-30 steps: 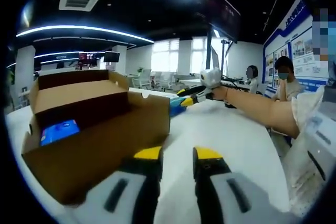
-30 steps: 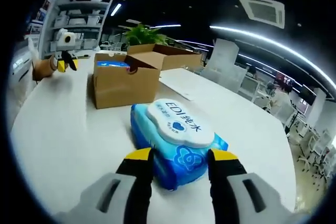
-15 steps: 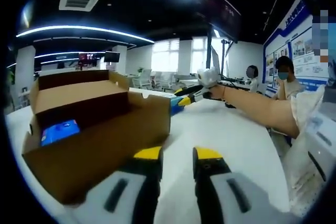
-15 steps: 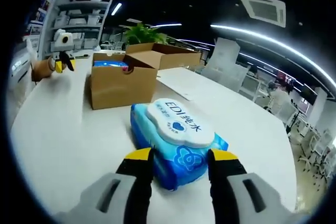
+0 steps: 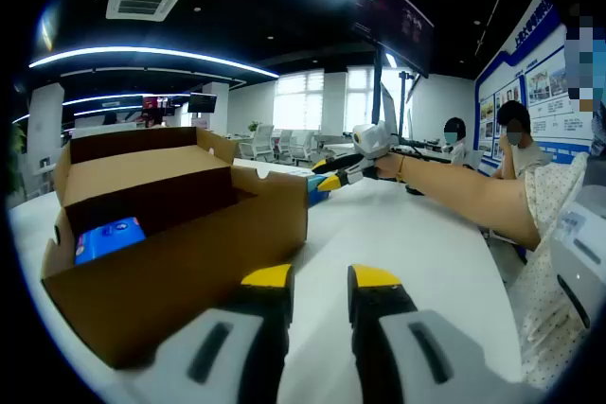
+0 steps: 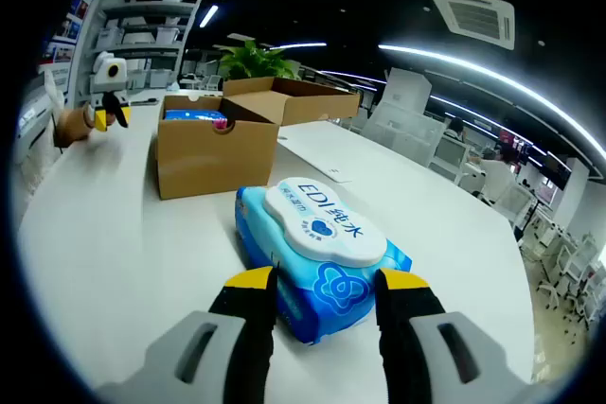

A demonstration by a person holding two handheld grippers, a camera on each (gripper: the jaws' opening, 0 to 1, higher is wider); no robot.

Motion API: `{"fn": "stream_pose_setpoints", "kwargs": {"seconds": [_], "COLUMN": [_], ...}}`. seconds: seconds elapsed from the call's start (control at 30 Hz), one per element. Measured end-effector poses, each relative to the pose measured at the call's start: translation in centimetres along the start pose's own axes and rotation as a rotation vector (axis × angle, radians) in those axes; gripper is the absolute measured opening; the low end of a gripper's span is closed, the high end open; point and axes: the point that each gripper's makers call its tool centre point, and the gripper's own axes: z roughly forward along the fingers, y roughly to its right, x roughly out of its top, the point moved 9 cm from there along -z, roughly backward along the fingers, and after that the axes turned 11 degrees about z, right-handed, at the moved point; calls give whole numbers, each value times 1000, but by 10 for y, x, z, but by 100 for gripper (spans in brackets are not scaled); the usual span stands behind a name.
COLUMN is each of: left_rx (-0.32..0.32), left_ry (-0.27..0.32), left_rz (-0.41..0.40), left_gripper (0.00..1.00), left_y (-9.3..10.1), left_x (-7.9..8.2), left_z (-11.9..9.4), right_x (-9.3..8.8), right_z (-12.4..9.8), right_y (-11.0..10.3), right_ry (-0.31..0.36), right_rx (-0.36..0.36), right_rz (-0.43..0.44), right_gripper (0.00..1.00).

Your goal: Operate the shoe box by opening the lid, removing the specified soft item, and placing it in the target area until the item is outside and the box remains undamaged.

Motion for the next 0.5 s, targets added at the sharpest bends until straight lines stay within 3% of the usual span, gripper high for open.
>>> {"fn": "stream_pose_setpoints", "kwargs": {"seconds": [0.33, 0.5], "left_rx": [0, 3], "left_ry": [8, 12], "left_rz": [2, -3], "left_gripper": [23, 23], "left_y": [0, 0], "left_x": [-1, -2], "left_z": [0, 0], "right_x": [-2, 10], "right_z": [1, -13], "right_y": [-2, -2], "right_ry": [-3, 83], "right_rx": [-21, -32], "right_rz": [28, 104], "right_gripper": [45, 45]}}
